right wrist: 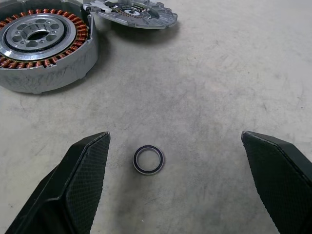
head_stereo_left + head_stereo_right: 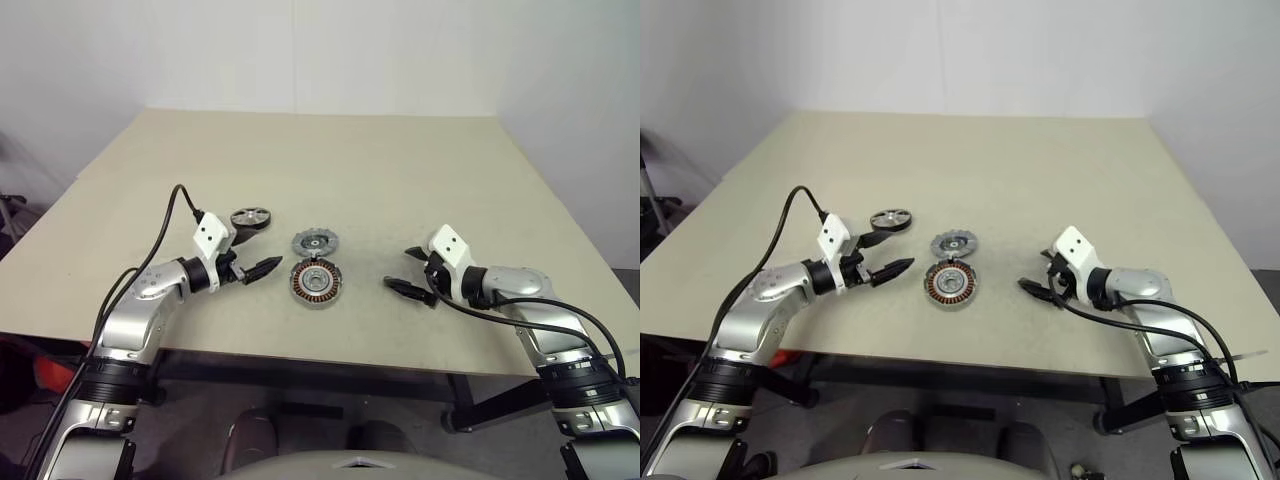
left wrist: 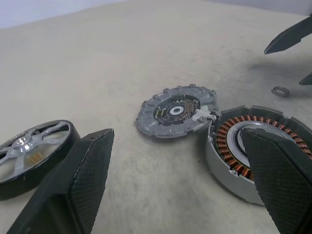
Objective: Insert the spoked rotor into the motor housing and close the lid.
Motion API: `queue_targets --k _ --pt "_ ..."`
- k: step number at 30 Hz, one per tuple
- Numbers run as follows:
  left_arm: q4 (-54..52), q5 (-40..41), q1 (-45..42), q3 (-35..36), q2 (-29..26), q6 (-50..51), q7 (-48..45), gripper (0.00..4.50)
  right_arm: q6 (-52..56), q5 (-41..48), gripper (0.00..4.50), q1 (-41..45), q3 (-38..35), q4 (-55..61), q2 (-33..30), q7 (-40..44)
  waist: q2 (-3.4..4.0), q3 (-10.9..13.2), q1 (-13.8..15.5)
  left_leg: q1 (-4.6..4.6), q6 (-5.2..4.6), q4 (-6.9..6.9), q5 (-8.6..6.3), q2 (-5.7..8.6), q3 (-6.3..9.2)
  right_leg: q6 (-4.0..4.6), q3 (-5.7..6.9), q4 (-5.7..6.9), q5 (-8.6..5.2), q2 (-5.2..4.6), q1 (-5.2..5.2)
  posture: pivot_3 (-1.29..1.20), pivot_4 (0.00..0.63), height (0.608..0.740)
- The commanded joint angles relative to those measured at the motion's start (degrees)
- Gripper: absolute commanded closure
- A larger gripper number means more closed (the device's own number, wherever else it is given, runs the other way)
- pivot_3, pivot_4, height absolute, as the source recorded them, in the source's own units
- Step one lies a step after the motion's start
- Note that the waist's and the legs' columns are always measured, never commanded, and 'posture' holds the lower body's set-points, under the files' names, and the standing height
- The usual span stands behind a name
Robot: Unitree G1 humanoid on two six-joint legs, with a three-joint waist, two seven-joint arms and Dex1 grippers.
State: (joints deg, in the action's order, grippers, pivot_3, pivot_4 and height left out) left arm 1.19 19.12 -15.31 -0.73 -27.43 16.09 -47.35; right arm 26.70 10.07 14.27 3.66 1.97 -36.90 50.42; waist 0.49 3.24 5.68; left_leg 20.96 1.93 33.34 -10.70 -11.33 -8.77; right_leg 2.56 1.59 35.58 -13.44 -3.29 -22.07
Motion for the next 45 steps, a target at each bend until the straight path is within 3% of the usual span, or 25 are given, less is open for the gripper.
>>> queue_targets --k 1,27,30,35,40,43,45 --pt "-1.9 0.1 -1.1 0.8 -0.4 -0.4 0.2 0.12 -0.8 -0.1 0.06 0.6 0.5 0.9 -0.1 0.0 0.0 0.0 0.0 0.0 0.0 0.0 0.0 0.0 0.0 0.0 0.0 0.0 0.0 0.0 0.0 0.0 0.0 0.74" --pt "3.9 -1.9 -1.5 0.5 0.6 -5.3 -0.3 0.12 -2.5 -1.7 0.06 -0.4 2.4 -5.8 1.7 -2.1 -0.02 0.0 0.0 -0.09 0.01 0.03 0.01 0.01 0.0 -0.01 0.0 0.01 0.0 0.0 0.11 0.0 0.0 0.74" --pt "5.2 -2.3 -1.5 0.5 0.5 -6.6 -0.5 0.08 -1.8 -1.4 0.7 0.4 2.5 -6.2 2.0 -1.8 -0.02 0.0 0.0 -0.1 0.01 0.03 0.01 0.0 0.0 -0.01 0.0 0.01 0.0 0.0 0.11 0.0 0.0 0.74" --pt "4.5 -2.4 -0.7 0.6 0.5 -6.9 -0.5 0.08 -2.8 -2.3 2.39 0.6 2.9 -6.6 1.4 -1.5 -0.02 0.0 0.0 -0.1 0.01 0.05 0.01 0.01 0.0 -0.01 0.0 0.03 0.0 -0.01 0.11 0.0 0.0 0.74" --pt "2.3 -2.3 0.0 0.2 0.8 -5.7 0.2 0.08 -3.1 -2.4 2.39 0.7 3.1 -7.2 1.8 -1.9 -0.03 0.0 0.0 -0.11 0.01 0.04 0.01 0.0 0.0 -0.01 0.0 0.03 0.0 -0.01 0.11 0.0 0.0 0.74" --pt "1.7 -2.4 -0.1 0.3 0.8 -5.1 0.5 0.08 -2.6 -2.0 3.0 0.8 3.1 -6.8 2.0 -1.8 -0.03 0.0 0.0 -0.11 0.01 0.04 0.01 0.0 0.0 -0.01 0.0 0.04 0.0 -0.01 0.12 0.0 0.0 0.74" --pt "1.7 -2.4 -0.5 0.4 0.8 -4.9 0.6 0.08 -2.5 -1.7 3.68 1.2 2.7 -6.7 2.1 -2.0 -0.03 0.0 0.0 -0.12 0.02 0.05 0.01 0.01 -0.01 -0.01 0.0 0.06 0.0 -0.01 0.12 0.0 0.0 0.74"
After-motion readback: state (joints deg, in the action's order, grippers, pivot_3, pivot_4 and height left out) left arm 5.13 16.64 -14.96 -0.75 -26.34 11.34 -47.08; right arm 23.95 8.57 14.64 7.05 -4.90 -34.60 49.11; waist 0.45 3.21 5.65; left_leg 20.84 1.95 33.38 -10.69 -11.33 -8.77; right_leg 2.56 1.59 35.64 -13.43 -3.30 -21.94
